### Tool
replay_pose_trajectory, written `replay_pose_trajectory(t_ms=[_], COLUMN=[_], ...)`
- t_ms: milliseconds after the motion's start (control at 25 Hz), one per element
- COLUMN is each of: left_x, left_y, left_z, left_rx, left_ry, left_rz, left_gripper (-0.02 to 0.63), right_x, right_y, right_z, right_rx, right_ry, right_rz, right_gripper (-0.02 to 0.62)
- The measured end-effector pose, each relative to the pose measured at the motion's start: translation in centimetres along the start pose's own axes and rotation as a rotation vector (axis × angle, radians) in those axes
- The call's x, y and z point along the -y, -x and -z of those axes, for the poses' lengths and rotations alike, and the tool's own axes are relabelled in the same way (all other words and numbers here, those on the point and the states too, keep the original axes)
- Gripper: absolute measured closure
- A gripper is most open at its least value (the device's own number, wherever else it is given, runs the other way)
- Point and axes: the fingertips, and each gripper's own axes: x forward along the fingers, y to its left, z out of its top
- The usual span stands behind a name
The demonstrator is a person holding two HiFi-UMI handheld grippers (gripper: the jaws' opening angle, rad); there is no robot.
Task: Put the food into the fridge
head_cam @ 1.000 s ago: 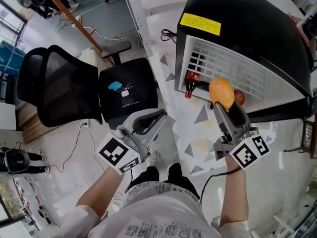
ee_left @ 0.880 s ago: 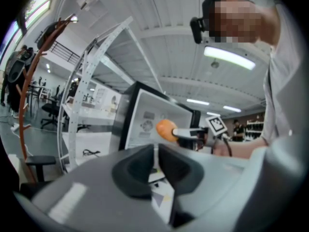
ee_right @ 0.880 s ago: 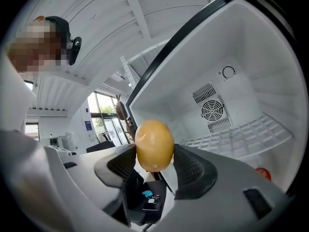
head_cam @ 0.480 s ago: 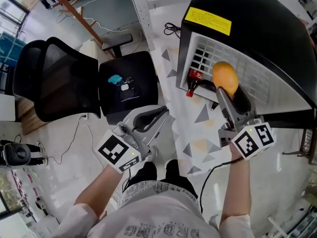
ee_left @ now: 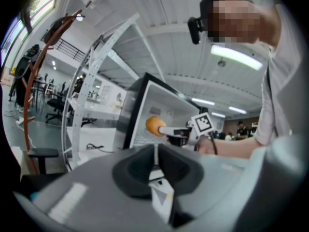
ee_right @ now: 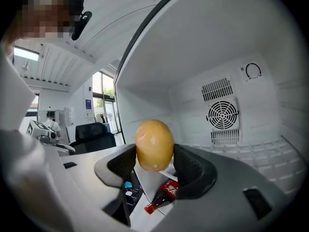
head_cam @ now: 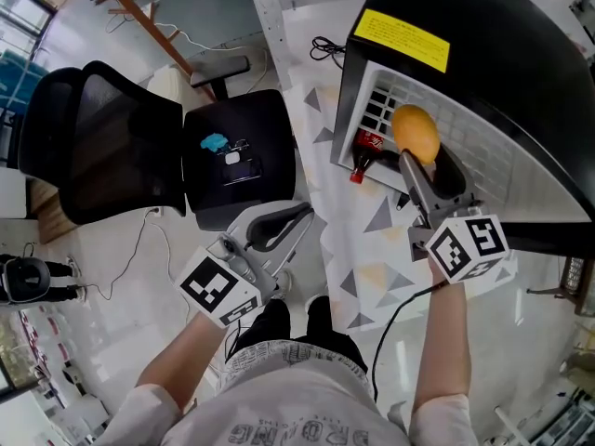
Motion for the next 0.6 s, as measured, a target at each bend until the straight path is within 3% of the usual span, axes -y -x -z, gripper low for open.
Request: replay_pose_trajectory(t_ms=[600], left_x=[-1.6], left_y=[1.0], left_z=[1.2], left_rx=[-0.005], left_ry=[0.032], left_rz=[-0.047], left_gripper=[0.578], right_x=[1.1], right_y=[-3.9], right_z=[1.9], right_rx=[-0.104], right_ry=[0.186], right_rz=[0.069], right_gripper=[0.351])
